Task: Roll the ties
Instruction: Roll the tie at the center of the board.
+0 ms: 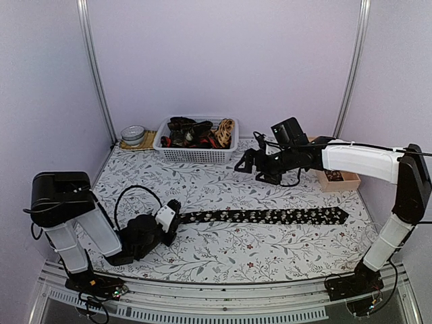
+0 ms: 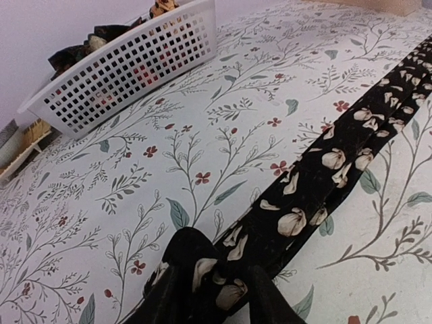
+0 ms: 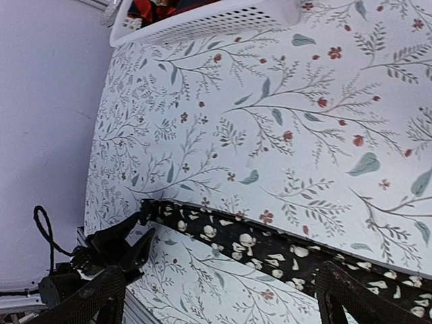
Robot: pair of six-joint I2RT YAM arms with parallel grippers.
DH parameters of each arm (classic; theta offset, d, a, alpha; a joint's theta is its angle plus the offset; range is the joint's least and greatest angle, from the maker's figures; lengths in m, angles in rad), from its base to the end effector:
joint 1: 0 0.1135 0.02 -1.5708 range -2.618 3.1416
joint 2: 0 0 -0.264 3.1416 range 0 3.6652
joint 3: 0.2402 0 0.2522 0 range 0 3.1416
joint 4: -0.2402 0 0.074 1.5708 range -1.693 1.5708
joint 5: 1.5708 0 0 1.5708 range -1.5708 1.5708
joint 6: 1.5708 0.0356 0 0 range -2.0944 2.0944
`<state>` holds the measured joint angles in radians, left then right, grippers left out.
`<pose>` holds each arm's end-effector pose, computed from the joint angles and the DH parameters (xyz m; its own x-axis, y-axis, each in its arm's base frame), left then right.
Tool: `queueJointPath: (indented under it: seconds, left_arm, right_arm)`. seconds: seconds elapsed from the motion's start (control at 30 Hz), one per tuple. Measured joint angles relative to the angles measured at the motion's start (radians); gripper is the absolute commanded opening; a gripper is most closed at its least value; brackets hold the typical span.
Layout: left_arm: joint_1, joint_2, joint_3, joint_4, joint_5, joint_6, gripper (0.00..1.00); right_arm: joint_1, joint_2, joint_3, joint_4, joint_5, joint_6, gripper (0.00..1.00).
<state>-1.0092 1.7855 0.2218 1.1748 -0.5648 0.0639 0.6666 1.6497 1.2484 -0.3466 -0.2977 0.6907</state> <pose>0.1409 -0.1882 0.0875 -0.1727 0.3758 -0.9105 0.4632 0.8468 0.2616 0.2835 0.2363 0.2628 -0.8963 0.0698 -0.4380 -0.2454 0.7446 0.6208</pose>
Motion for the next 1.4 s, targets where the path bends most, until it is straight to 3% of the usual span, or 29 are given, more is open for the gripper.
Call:
queueJointPath:
  seconds: [0.2, 0.57, 0.63, 0.73, 0.8, 1.07, 1.4]
  left_arm:
    - [-0.002, -0.059, 0.0, -0.045, 0.008, -0.003, 0.56]
    - [0.007, -0.318, -0.113, 0.006, 0.105, -0.054, 0.7]
    - [0.011, -0.395, -0.12, -0.061, 0.111, -0.09, 0.68]
    - [0.02, -0.547, -0.101, -0.191, 0.082, -0.179, 0.51]
    - [0.046, -0.624, -0.063, -0.337, 0.04, -0.285, 0.45]
    - [0.169, -0.793, -0.034, -0.753, 0.012, -0.622, 0.45]
    - [0.214, -0.791, -0.038, -0.871, 0.093, -0.76, 0.45]
  right_arm:
    - [0.064, 0.13, 0.106, 0.082, -0.072, 0.048, 0.95]
    - [0.11, 0.383, 0.231, 0.302, -0.264, 0.157, 0.84]
    - [0.117, 0.414, 0.259, 0.319, -0.299, 0.176, 0.82]
    - [0.135, 0.479, 0.332, 0.362, -0.343, 0.2, 0.79]
    - [0.153, 0.514, 0.37, 0.386, -0.373, 0.217, 0.78]
    - [0.21, 0.636, 0.489, 0.462, -0.464, 0.291, 0.74]
    - [0.257, 0.742, 0.494, 0.565, -0.54, 0.425, 0.73]
